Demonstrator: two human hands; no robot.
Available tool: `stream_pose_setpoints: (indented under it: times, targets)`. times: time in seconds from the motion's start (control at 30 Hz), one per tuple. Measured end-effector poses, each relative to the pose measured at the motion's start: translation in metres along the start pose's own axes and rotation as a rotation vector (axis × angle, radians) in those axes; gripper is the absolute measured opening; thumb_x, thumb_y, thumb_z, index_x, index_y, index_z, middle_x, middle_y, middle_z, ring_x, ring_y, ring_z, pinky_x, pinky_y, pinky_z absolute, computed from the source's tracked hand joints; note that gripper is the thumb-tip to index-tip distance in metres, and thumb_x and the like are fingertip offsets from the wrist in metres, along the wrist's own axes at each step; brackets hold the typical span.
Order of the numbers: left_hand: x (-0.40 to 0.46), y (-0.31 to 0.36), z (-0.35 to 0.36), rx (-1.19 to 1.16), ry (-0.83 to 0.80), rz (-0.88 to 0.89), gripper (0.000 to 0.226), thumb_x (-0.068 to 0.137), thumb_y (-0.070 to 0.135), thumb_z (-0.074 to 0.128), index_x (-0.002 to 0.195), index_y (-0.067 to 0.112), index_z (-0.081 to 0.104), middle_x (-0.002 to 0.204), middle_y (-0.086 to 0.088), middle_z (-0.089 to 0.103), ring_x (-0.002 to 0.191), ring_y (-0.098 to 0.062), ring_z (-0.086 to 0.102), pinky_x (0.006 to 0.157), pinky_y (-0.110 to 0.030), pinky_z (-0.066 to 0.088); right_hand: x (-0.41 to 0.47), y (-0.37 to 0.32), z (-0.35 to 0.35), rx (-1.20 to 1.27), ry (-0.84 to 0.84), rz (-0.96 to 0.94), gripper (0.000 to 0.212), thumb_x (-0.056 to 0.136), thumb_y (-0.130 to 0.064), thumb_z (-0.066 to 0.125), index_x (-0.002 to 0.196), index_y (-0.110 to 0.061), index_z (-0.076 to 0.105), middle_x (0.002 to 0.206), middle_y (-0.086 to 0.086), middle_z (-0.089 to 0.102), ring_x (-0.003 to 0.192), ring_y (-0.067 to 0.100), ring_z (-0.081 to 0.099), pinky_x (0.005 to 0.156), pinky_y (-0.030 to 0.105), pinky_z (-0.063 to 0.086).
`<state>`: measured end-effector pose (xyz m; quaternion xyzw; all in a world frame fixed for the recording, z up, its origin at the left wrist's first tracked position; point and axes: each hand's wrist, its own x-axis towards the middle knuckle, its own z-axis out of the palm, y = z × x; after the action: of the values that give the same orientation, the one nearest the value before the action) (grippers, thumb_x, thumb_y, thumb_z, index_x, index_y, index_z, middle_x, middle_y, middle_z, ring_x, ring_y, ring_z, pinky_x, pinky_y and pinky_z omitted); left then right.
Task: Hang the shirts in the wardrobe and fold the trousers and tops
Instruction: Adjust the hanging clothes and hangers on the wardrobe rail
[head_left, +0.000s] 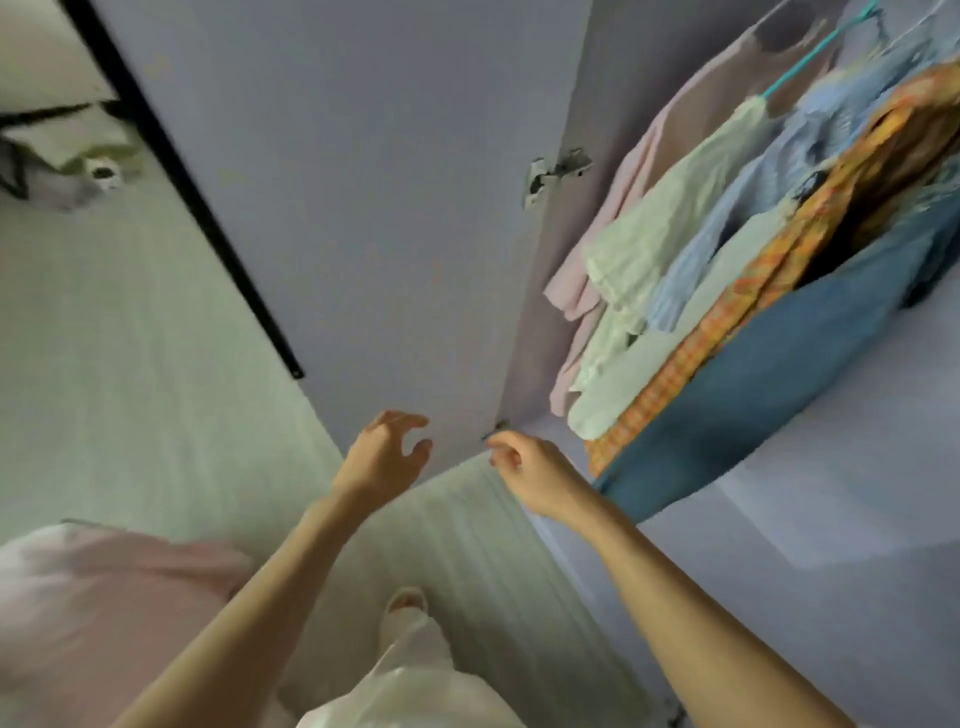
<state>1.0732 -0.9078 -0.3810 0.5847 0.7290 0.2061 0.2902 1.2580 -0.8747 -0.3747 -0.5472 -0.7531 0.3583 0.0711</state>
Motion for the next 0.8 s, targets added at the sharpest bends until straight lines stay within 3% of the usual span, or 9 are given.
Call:
stream_pose_setpoints:
  times: [0.23, 0.33, 0.47, 0.63, 0.8]
  targets:
    - [-0.205, -0.162, -0.082, -0.095, 0.363, -0.609, 0.028, 0.091, 0.013, 0.055, 0.117, 0.008, 0.063, 0.118, -0.013, 0.064, 0.110, -0.027, 0.060, 0.091, -0.027, 0.039, -0.022, -0.146, 0.167, -0.086, -0.559, -0.393, 0.030, 0.097, -0.021, 0.040, 0.120, -0.016, 0.058, 0.118, 0.005, 0.064, 0.104, 0.020, 0.058, 0.087, 0.025, 0.042]
    - [-0.263, -0.195, -0.102, -0.176, 0.527, -0.745, 0.025, 0.090, 0.009, 0.055, 0.112, 0.005, 0.065, 0.115, -0.016, 0.065, 0.107, -0.030, 0.061, 0.091, -0.033, 0.045, -0.038, -0.196, 0.211, -0.127, -0.654, -0.517, 0.031, 0.097, -0.022, 0.040, 0.121, -0.017, 0.059, 0.121, 0.004, 0.063, 0.113, 0.021, 0.056, 0.092, 0.026, 0.042]
    - [-0.383, -0.263, -0.127, -0.205, 0.773, -0.993, 0.029, 0.090, 0.013, 0.055, 0.118, 0.006, 0.062, 0.118, -0.013, 0.063, 0.109, -0.025, 0.059, 0.092, -0.027, 0.041, -0.085, -0.293, 0.311, -0.216, -0.876, -0.751, 0.029, 0.096, -0.020, 0.040, 0.118, -0.016, 0.059, 0.119, 0.004, 0.063, 0.112, 0.020, 0.055, 0.091, 0.024, 0.041]
    - [-0.485, -0.360, -0.139, -0.232, 0.808, -1.198, 0.030, 0.088, 0.012, 0.054, 0.115, -0.002, 0.061, 0.117, -0.019, 0.063, 0.108, -0.029, 0.058, 0.088, -0.032, 0.040, -0.139, -0.371, 0.424, -0.333, -1.046, -0.870, 0.031, 0.096, -0.023, 0.039, 0.121, -0.018, 0.056, 0.119, 0.002, 0.062, 0.110, 0.016, 0.055, 0.085, 0.021, 0.037]
    - [-0.524, -0.484, -0.124, -0.373, 0.709, -1.346, 0.037, 0.088, 0.016, 0.052, 0.123, 0.002, 0.054, 0.121, -0.020, 0.058, 0.110, -0.032, 0.054, 0.088, -0.035, 0.041, -0.161, -0.414, 0.531, -0.403, -1.144, -0.770, 0.036, 0.096, -0.024, 0.034, 0.129, -0.020, 0.048, 0.116, 0.002, 0.059, 0.097, 0.015, 0.053, 0.081, 0.026, 0.041]
